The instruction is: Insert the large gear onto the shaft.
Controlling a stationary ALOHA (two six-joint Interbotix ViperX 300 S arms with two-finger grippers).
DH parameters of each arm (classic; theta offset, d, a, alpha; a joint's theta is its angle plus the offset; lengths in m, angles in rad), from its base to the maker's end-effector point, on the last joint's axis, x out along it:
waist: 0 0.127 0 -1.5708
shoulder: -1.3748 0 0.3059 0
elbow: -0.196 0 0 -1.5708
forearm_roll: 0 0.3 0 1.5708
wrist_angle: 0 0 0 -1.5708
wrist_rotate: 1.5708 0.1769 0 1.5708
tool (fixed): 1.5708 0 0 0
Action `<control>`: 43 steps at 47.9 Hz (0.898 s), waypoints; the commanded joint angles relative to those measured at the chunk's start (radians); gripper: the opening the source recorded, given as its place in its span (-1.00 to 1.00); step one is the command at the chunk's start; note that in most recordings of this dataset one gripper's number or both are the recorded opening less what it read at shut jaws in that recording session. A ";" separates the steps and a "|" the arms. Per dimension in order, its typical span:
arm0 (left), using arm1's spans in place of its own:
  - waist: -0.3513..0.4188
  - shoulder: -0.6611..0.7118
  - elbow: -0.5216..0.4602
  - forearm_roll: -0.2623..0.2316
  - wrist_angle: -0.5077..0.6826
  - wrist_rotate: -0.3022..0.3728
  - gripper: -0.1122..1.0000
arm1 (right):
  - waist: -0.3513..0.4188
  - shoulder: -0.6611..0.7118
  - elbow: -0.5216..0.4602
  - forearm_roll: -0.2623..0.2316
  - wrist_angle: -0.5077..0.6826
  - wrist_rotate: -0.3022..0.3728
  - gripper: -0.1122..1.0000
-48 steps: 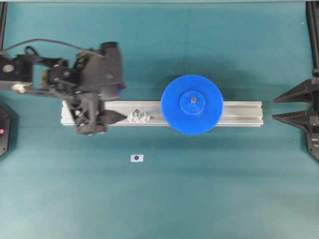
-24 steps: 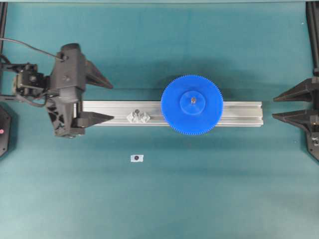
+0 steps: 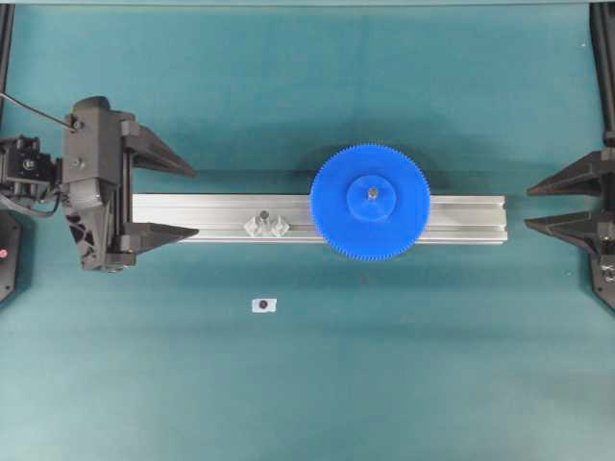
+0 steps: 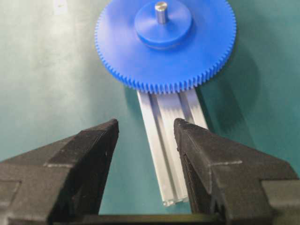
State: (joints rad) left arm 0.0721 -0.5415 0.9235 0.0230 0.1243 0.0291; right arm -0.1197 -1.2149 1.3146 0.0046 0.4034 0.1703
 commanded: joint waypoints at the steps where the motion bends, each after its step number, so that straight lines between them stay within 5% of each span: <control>1: -0.003 -0.015 -0.003 0.005 -0.032 -0.006 0.85 | -0.002 0.006 -0.011 0.002 -0.009 0.012 0.28; 43: -0.041 -0.058 0.060 0.005 -0.038 -0.021 0.85 | -0.002 -0.026 0.003 0.000 -0.037 0.012 0.28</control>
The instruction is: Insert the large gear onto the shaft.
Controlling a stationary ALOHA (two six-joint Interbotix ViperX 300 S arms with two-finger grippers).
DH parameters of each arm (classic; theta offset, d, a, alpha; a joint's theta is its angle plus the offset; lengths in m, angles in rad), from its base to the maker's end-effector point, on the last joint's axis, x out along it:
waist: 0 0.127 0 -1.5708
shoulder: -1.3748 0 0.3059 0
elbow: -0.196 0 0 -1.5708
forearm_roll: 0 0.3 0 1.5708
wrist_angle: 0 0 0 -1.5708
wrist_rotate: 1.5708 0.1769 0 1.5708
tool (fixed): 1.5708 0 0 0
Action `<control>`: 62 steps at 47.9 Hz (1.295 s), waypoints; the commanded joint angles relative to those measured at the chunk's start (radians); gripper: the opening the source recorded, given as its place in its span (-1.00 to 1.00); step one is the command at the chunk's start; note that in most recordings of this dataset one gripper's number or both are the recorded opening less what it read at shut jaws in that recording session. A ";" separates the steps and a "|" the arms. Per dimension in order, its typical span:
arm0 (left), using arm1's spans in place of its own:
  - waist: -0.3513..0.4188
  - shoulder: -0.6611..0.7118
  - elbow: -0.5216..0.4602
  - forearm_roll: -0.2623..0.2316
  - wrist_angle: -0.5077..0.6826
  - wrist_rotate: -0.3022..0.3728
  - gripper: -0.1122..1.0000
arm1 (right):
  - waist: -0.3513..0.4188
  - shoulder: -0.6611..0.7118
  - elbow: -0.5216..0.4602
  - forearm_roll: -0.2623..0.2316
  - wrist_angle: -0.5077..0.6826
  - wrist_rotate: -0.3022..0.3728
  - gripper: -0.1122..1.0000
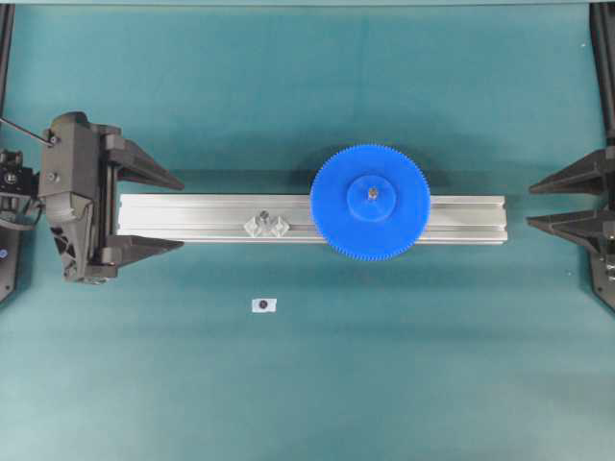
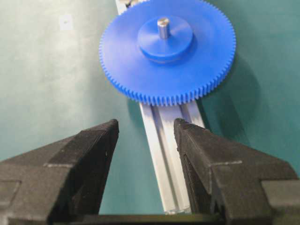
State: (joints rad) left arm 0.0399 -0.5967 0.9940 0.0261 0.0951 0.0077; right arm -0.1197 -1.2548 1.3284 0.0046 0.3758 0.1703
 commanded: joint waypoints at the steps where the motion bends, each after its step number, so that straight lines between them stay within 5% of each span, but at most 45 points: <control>1: -0.011 -0.003 -0.011 0.002 -0.009 0.000 0.85 | -0.002 0.012 -0.011 0.000 -0.009 0.012 0.28; 62: -0.031 -0.038 0.021 0.002 -0.084 -0.003 0.85 | -0.002 0.014 -0.002 0.005 -0.067 0.012 0.28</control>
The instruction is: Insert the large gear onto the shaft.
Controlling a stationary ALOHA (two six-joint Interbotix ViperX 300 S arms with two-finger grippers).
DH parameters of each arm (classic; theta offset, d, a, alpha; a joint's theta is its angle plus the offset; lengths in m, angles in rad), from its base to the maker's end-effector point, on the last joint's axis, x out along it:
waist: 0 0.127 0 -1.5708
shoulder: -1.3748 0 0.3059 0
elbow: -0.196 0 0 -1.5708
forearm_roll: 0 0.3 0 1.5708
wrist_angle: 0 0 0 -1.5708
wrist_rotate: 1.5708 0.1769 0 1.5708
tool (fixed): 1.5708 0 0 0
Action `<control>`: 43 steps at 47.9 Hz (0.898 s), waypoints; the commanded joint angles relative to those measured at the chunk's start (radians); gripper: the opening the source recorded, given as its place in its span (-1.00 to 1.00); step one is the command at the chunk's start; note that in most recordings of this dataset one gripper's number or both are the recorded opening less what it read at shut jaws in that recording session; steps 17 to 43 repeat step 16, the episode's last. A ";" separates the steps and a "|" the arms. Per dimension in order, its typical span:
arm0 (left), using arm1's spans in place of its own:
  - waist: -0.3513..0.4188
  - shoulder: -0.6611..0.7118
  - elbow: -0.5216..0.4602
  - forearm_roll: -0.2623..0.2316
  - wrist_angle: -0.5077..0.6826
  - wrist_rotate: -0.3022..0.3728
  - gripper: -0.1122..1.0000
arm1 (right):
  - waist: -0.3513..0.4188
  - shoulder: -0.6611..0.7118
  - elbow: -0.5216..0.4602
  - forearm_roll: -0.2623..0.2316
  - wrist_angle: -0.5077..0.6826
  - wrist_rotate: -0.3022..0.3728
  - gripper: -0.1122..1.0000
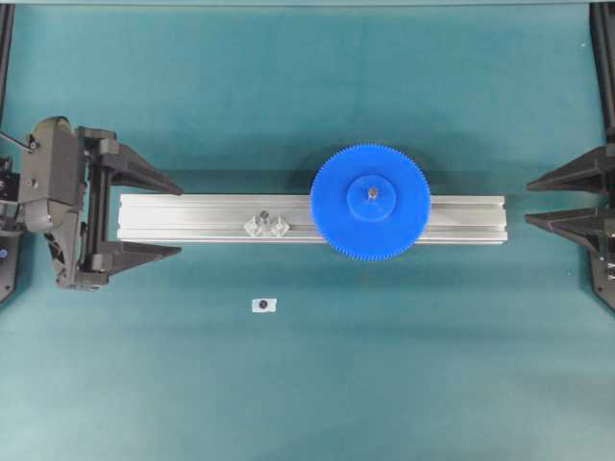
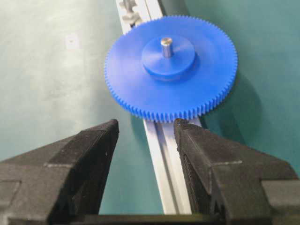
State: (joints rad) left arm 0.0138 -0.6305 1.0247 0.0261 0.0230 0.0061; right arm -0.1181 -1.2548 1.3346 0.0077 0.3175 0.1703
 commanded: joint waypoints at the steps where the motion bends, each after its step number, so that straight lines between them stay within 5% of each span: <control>1: -0.005 -0.005 -0.008 0.002 -0.014 -0.002 0.85 | -0.003 0.014 -0.008 0.002 -0.009 0.012 0.28; 43: -0.005 -0.005 -0.003 0.002 -0.021 0.002 0.85 | -0.003 0.012 -0.008 0.002 -0.017 0.011 0.28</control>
